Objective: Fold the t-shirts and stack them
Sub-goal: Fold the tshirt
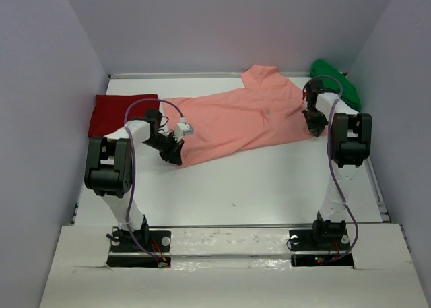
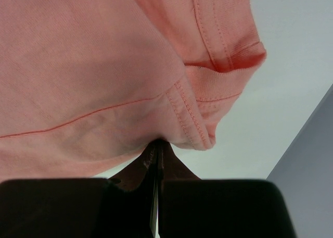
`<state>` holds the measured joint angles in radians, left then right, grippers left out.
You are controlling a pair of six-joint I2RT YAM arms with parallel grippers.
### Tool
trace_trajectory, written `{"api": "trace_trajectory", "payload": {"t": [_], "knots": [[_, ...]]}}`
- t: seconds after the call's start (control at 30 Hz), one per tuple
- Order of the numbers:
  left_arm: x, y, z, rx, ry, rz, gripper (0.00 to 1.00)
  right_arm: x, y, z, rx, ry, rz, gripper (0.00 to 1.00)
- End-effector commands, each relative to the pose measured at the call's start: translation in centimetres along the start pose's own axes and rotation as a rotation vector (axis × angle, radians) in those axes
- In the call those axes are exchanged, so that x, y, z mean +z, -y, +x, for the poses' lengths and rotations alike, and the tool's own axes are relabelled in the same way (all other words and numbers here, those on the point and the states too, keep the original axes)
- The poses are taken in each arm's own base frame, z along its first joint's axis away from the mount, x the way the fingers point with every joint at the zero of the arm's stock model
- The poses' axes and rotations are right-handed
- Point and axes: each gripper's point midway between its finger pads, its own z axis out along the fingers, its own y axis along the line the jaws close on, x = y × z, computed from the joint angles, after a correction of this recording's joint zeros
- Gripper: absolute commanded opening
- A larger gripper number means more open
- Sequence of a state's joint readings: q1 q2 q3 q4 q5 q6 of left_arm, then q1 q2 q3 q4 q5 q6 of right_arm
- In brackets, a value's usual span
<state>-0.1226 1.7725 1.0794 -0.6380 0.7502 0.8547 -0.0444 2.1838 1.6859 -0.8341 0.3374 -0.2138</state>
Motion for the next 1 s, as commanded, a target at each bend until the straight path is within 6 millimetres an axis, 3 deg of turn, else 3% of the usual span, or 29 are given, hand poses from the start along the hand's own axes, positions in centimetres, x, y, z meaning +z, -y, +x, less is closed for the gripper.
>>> {"api": "trace_trajectory", "payload": {"t": [0.0, 0.43, 0.77, 0.97], "knots": [[-1.5, -1.2, -1.3, 0.008, 0.025, -0.123, 0.00, 2.1, -0.5, 0.9, -0.014, -0.046, 0.009, 0.00], [-4.2, -5.6, -2.4, -0.039, 0.046, -0.431, 0.00, 2.1, -0.1, 2.3, -0.044, -0.079, 0.033, 0.00], [-4.3, -6.9, -1.6, -0.055, 0.015, -0.521, 0.00, 1.8, 0.5, 3.5, -0.078, -0.100, 0.067, 0.00], [-3.7, -6.4, -1.7, -0.043, 0.020, -0.512, 0.00, 1.4, 0.9, 2.8, -0.069, -0.084, 0.079, 0.00]]}}
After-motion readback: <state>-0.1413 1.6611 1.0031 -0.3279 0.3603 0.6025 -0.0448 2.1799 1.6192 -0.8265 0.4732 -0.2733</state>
